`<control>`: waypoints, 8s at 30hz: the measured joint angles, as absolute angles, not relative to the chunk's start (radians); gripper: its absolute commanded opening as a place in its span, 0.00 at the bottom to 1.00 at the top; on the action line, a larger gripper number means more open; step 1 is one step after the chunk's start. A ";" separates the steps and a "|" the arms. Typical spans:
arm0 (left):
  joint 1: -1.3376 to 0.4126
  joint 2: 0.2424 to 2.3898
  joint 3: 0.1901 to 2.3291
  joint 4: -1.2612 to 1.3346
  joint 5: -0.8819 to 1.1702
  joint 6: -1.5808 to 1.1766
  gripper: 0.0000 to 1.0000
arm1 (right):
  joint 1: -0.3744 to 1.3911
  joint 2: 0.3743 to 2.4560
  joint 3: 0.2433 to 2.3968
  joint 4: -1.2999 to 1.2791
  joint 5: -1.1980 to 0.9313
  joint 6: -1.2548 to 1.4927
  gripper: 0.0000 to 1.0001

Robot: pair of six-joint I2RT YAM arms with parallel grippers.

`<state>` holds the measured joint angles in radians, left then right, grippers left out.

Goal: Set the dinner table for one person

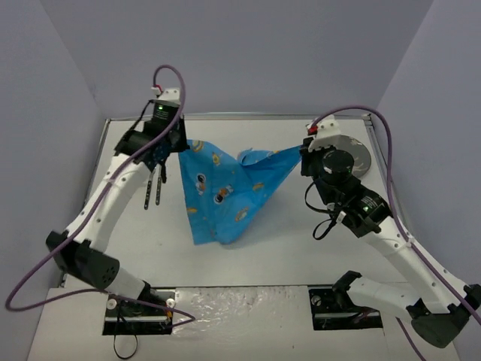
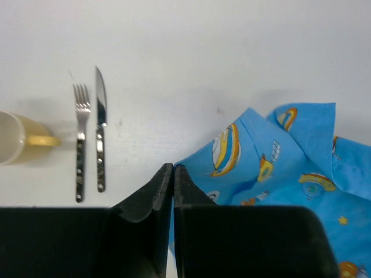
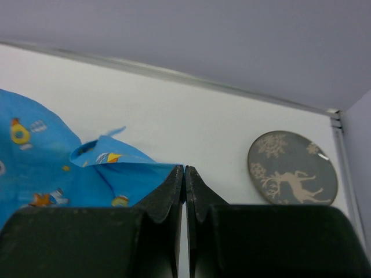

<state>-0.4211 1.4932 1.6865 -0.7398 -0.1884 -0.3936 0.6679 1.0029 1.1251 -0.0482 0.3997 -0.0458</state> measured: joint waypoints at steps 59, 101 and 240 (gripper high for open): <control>-0.169 1.098 0.980 -0.727 -0.067 -0.352 0.00 | 0.384 2.098 1.575 -0.177 -0.146 -0.240 0.75; -0.128 1.073 1.065 -0.791 -0.010 -0.332 0.00 | 0.354 1.941 1.384 -0.244 -0.265 -0.254 0.00; -0.285 1.857 1.190 -0.203 0.031 -0.797 0.76 | 0.164 2.281 1.675 0.047 -0.054 0.191 0.77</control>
<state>-0.2851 1.8568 1.1895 -0.2028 0.0308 -0.7969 0.1645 2.2814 1.6745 0.0470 -0.0541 0.1912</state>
